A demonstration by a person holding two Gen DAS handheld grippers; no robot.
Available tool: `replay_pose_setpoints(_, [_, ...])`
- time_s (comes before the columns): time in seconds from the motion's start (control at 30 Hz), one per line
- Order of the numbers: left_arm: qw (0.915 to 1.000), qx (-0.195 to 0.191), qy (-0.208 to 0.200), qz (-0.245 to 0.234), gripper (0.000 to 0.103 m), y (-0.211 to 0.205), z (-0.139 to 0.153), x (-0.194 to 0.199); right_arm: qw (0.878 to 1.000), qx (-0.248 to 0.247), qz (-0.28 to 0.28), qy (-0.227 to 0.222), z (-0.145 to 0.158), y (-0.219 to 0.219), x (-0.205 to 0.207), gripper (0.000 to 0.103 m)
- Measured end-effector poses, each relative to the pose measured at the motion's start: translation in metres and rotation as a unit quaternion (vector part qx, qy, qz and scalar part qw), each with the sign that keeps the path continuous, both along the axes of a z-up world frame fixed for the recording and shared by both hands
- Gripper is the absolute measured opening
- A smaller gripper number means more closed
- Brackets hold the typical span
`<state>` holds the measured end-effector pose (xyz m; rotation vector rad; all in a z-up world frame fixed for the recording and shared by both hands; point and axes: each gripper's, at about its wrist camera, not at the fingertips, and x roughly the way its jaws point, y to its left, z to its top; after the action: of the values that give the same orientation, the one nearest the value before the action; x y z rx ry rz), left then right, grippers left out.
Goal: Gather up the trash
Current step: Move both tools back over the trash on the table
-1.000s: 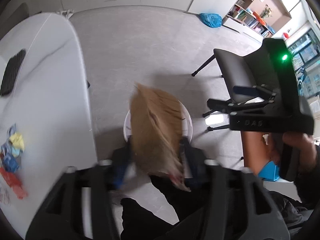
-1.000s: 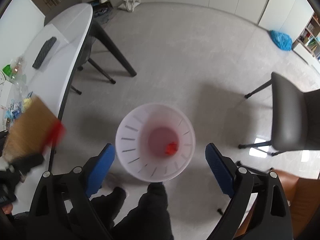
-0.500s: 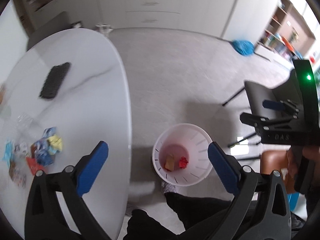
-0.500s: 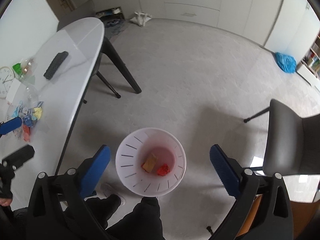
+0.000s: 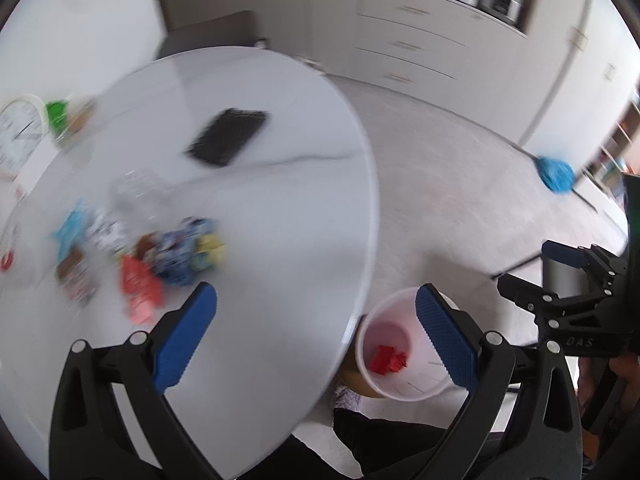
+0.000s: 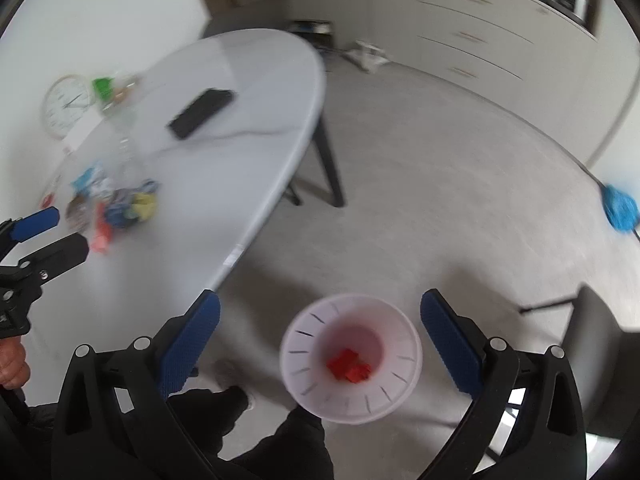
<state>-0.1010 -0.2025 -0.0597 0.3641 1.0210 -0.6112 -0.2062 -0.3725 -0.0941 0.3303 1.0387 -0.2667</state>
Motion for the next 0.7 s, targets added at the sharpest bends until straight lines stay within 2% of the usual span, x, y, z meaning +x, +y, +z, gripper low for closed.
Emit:
replay_pose_setpoints(0.17, [0.9977,0.004,-0.011,0.066,0.095,0.049,0.004,0.020,0.998,0.001,0.063,-0.017,0.009,0.036,0.039,0.100])
replay_pose_setpoints(0.37, [0.9926,0.004,-0.006,0.122,0.095,0.108,-0.008,0.050,0.995,0.002,0.096,-0.025,0.012,0.075,0.076,0.100])
replay_pose_setpoints(0.53, [0.9898,0.010,0.017,0.141,0.095,0.143,-0.029,0.085,0.996,0.008,0.090,-0.018,0.004,0.103,0.104,0.100])
replay_pose_setpoints(0.7, [0.9912,0.029,0.025,0.127,0.095,0.159,-0.054,0.110,0.996,0.014,0.083,-0.001,-0.010,0.122,0.130,0.100])
